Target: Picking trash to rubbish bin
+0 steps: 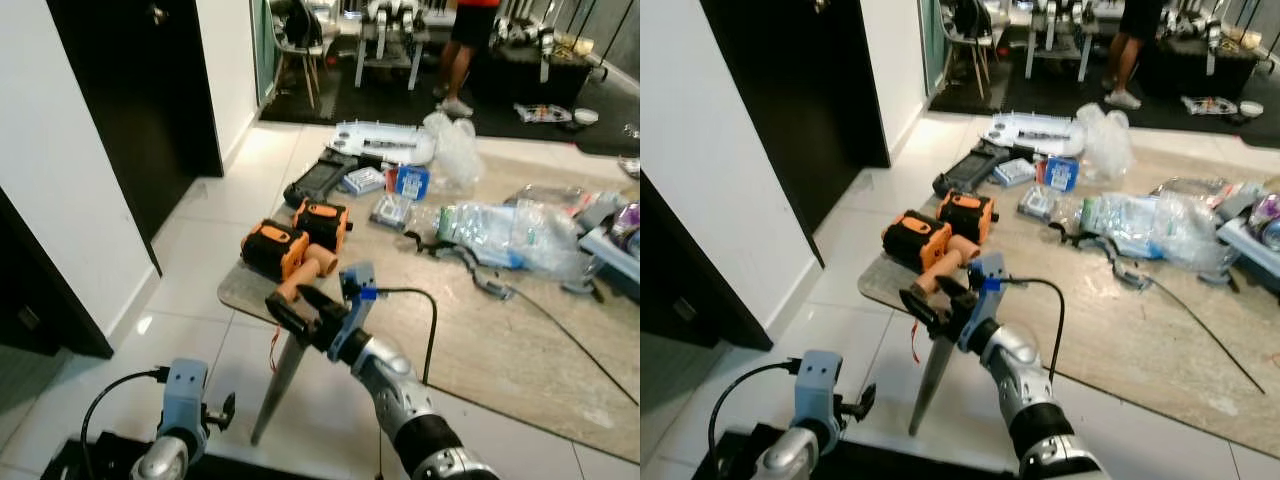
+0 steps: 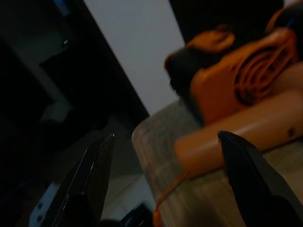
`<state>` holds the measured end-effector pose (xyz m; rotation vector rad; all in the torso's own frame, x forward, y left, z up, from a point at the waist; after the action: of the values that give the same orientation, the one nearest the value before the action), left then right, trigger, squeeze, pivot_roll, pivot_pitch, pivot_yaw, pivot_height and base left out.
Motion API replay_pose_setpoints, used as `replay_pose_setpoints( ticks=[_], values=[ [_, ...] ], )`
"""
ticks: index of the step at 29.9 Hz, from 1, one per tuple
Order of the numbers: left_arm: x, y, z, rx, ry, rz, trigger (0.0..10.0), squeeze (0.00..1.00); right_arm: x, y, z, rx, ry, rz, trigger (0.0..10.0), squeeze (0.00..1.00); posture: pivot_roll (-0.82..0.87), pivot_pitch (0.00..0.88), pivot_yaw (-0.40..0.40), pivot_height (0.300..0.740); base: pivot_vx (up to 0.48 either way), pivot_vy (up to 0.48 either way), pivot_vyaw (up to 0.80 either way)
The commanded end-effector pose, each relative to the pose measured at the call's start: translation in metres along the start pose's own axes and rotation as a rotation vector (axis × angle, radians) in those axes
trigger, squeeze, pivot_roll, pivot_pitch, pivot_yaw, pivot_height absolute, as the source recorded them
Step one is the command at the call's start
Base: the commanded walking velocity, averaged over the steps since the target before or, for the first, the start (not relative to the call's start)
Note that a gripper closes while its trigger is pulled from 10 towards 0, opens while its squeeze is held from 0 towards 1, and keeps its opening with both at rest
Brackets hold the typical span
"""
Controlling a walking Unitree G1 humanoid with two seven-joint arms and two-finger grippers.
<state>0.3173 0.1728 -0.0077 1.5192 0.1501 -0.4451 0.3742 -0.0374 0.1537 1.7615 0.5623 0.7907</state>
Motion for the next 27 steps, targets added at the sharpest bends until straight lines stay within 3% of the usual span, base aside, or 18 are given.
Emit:
replay_pose_setpoints(
  ticks=[1, 7, 16, 18, 22, 27],
  values=[
    [-0.004, -0.011, 0.003, -0.004, -0.009, -0.022, 10.0, 0.0, 0.005, 0.012, 0.0, -0.008, -0.003, 0.04, 10.0, 0.0, -0.05, 0.161, 0.019, 0.74, 0.0, -0.469, 0.0],
    [-0.004, -0.009, 0.001, -0.028, 0.012, -0.006, 10.0, 0.0, 0.009, 0.035, 0.01, -0.07, -0.061, 0.087, 10.0, 0.0, -0.04, 0.164, 0.016, 0.74, 0.0, -0.202, 0.0],
    [-0.008, -0.009, -0.007, -0.047, 0.028, 0.014, 10.0, 0.0, 0.012, 0.105, 0.036, -0.295, -0.201, 0.206, 10.0, 0.0, -0.04, 0.178, 0.016, 0.74, 0.0, 0.0, 0.0],
    [-0.009, -0.01, -0.008, -0.047, 0.03, 0.011, 10.0, 0.0, 0.012, 0.11, 0.038, -0.306, -0.217, 0.211, 10.0, 0.0, -0.04, 0.178, 0.016, 0.74, 0.0, 0.0, 0.0],
    [-0.016, -0.022, -0.012, -0.053, 0.038, -0.025, 10.0, 0.0, 0.004, 0.13, 0.066, -0.459, -0.388, 0.165, 10.0, 0.0, -0.04, 0.197, 0.018, 0.74, 0.0, 0.0, 0.0],
    [-0.025, -0.031, -0.01, -0.064, 0.0, -0.012, 10.0, 0.0, -0.006, 0.139, 0.085, -0.473, -0.494, 0.14, 10.0, 0.0, 0.0, 0.263, 0.023, 0.74, 0.0, 0.0, 0.0]
  ],
)
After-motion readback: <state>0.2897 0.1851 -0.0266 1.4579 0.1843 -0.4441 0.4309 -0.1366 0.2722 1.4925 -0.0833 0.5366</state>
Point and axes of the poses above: a point about 5 cm out from each wrist's last joint towards the gripper, its own x axis pointing out of the wrist towards the gripper, its own y axis along the axis of the wrist's last joint, z = x × y, the point moved 3 cm from there along x, pointing out of the wrist towards the gripper, and after that the axes turned 1 degree about -x, right-handed, at the moved point
